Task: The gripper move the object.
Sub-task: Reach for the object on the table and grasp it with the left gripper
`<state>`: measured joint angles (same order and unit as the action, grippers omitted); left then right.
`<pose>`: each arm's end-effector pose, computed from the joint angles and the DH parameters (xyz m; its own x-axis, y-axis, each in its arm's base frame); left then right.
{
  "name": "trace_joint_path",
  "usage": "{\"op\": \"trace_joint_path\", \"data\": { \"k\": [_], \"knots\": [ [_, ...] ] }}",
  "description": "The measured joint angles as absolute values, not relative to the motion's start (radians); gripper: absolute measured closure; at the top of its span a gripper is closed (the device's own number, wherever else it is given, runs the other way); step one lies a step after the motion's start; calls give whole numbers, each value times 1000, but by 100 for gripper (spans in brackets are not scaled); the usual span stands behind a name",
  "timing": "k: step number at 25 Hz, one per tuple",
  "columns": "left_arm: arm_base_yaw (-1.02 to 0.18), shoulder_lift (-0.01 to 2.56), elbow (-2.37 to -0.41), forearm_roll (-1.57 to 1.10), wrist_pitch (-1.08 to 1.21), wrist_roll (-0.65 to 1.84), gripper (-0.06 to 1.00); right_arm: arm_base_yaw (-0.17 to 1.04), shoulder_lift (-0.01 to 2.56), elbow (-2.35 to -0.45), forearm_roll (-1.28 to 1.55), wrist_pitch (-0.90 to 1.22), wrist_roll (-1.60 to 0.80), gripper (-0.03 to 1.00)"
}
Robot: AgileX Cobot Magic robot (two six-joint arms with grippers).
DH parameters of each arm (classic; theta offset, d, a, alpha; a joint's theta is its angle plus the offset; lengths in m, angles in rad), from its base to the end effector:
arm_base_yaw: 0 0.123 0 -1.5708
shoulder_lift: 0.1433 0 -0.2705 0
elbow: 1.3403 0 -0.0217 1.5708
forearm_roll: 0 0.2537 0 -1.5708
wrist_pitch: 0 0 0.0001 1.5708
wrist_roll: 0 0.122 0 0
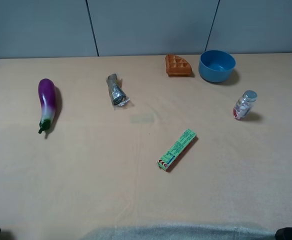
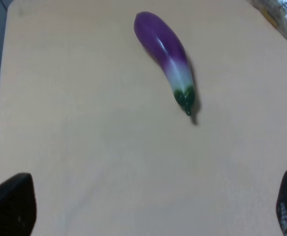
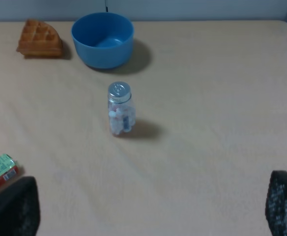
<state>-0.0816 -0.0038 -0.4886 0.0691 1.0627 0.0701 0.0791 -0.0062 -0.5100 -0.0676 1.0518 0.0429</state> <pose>0.0408 0.0040 0.2612 -0.4567 0.1411 -0.8784 0.0758 0.9899 0.1196 0.0388 -0.0041 0.2690 -0.4315 -0.0249 -0.9018 -0.0221 0.9996 -0.0170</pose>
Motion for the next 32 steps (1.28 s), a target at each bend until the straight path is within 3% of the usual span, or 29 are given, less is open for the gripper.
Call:
{"op": "trace_joint_path", "data": {
  "k": [32],
  "knots": [
    [-82,-4,-489,69,1063,70,-3,79,-6,-510,-68,1052,43,28]
  ]
}}
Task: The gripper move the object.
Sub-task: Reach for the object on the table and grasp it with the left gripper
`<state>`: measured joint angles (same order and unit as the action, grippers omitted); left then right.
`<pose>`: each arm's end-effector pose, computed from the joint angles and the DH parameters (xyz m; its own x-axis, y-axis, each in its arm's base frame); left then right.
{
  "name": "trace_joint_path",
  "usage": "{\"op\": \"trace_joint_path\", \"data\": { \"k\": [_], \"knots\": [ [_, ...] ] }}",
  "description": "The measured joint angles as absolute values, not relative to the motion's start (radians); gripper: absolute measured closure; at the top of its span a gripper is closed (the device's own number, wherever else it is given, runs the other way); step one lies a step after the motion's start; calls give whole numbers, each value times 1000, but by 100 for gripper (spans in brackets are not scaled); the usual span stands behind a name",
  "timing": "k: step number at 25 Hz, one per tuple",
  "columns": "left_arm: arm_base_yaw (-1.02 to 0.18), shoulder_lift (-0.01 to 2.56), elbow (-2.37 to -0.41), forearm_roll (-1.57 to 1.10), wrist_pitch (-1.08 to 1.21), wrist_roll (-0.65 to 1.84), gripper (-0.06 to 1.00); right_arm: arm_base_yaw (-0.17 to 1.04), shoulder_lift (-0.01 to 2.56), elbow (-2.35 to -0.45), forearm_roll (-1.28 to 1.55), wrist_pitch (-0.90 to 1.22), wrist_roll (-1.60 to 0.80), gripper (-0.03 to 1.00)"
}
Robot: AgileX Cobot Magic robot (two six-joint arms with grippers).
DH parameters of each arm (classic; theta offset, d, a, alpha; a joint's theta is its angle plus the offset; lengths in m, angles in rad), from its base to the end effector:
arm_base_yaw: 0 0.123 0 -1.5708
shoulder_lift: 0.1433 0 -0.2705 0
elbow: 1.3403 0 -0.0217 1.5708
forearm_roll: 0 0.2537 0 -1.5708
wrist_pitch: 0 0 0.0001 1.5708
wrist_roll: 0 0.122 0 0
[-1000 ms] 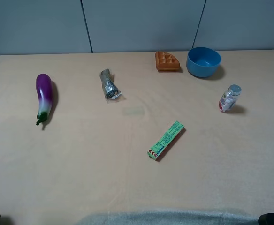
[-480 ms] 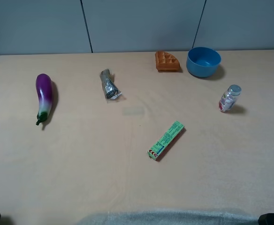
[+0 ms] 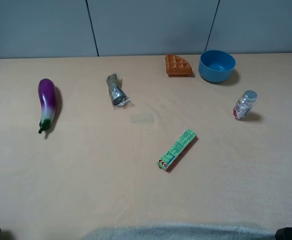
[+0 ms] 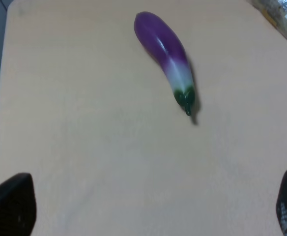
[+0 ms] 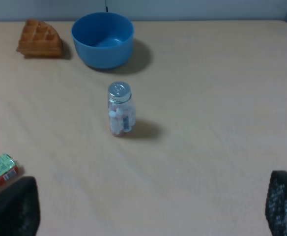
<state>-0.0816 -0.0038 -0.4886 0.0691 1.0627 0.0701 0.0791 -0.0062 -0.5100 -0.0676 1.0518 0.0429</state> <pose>0.0408 0.0040 0.2612 -0.4567 0.1411 -0.8784 0.0758 0.9899 0.1196 0.0388 -0.0041 0.2690 -0.4315 -0.0249 -0.9018 -0.0221 0.9996 -0.0170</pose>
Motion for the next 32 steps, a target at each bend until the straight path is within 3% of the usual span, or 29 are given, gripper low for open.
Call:
{"op": "trace_joint_path", "data": {
  "k": [26,32],
  "knots": [
    [-82,-4,-489,76,1063,31,-3,79,-6,-510,-68,1052,43,28],
    [-81,118,-502,79,1062,11,-3,79,-6,-510,-68,1052,43,28]
  ]
}}
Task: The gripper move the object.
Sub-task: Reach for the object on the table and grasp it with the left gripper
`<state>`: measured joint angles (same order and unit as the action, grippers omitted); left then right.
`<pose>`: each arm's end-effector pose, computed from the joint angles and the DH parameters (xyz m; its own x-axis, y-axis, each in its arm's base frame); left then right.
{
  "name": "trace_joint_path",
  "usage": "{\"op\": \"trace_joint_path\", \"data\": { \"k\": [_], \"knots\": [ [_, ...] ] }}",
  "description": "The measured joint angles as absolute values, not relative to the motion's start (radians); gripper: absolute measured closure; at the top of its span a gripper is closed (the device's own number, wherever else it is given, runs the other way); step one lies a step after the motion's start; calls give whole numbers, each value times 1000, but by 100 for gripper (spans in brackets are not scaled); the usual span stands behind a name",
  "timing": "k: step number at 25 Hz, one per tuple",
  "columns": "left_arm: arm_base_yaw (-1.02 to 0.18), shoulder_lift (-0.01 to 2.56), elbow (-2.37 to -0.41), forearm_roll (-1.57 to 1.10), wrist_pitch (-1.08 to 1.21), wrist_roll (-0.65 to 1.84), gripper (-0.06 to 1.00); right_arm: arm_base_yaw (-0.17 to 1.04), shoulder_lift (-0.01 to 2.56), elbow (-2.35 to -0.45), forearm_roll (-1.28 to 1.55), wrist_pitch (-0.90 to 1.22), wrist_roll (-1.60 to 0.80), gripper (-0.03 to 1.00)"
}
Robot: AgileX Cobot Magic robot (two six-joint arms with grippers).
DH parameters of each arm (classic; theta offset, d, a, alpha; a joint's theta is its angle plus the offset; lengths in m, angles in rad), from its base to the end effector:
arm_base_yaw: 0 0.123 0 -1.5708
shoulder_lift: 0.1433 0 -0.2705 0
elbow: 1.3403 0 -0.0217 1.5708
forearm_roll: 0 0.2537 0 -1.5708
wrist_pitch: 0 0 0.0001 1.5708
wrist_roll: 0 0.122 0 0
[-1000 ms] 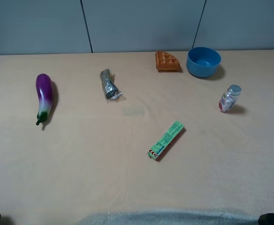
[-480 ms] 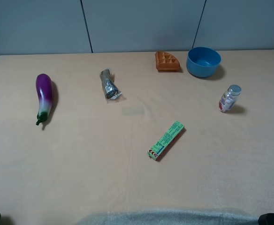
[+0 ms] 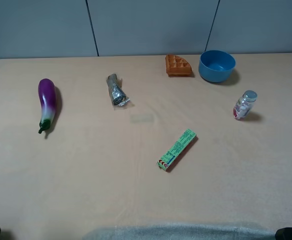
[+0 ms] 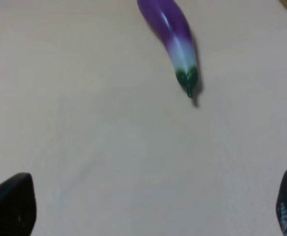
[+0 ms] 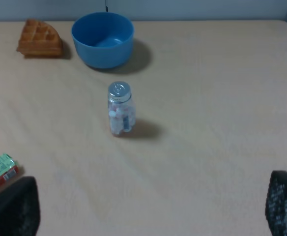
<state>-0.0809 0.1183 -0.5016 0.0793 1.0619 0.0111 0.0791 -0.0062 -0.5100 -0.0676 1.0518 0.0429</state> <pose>0.0566 0.0039 0.2595 -0.5527 0.0946 -0.8280 0.0509 0.9955 0.0798 0.0388 -0.0041 0.2690 -0.4315 -0.0249 -0.9018 -0.0221 0.9996 -0.0170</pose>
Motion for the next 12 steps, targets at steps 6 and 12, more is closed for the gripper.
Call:
{"op": "trace_joint_path", "data": {
  "k": [6,12],
  "knots": [
    [-80,300,-531,81,994,-42,-3,79,-6,-510,-68,1052,43,28],
    [-80,516,-570,103,964,-70,-3,79,-6,-510,-68,1052,43,28]
  ]
}}
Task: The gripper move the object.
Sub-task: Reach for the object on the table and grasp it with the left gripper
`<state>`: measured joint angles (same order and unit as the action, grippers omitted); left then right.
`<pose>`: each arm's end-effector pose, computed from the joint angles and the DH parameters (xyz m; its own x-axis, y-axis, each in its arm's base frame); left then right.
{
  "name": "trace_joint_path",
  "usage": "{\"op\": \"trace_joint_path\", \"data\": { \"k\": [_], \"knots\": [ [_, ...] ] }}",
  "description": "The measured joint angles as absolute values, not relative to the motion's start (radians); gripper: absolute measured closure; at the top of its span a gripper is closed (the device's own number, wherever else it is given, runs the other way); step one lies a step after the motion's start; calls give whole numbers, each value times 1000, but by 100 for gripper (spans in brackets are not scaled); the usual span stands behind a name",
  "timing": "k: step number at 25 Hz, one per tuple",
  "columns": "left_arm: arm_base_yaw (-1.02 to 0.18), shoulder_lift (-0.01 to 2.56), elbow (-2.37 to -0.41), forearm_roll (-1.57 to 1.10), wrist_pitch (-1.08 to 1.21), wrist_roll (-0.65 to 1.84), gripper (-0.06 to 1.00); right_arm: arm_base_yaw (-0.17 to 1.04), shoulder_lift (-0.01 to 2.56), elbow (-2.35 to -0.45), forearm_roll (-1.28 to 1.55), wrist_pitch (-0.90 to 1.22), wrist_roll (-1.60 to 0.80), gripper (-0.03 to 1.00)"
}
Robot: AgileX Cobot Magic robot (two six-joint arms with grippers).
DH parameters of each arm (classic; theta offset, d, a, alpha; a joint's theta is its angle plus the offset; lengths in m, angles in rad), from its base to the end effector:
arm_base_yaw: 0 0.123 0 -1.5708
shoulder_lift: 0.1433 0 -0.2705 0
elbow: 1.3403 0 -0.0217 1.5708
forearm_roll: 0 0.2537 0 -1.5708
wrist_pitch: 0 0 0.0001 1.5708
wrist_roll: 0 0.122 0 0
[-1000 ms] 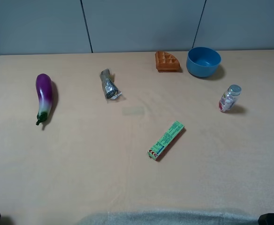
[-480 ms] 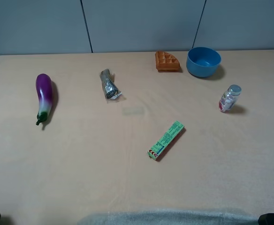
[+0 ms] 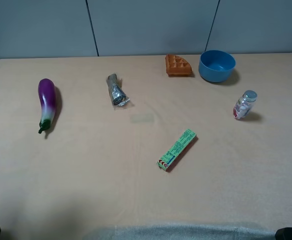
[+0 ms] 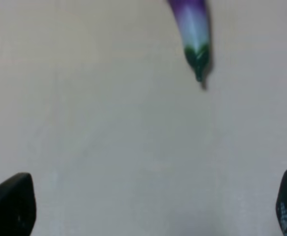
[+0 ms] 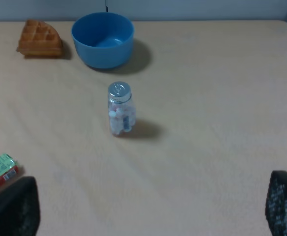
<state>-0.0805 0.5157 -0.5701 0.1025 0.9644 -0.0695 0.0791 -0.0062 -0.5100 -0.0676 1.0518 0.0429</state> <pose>0.1175 0.0008 0.2569 -0.7292 0.0479 -0.6826 0.0150 0.9984 0.0540 0.0388 -0.0041 0.2690 -0.4315 -0.0249 -0.9018 -0.0221 0.9996 -0.0170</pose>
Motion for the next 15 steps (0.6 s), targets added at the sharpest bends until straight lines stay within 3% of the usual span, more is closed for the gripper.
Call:
{"op": "trace_joint_path", "data": {
  "k": [15],
  "knots": [
    [-80,968,-687,180,779,-161,-3,79,-6,-510,-57,1052,43,28]
  ]
}}
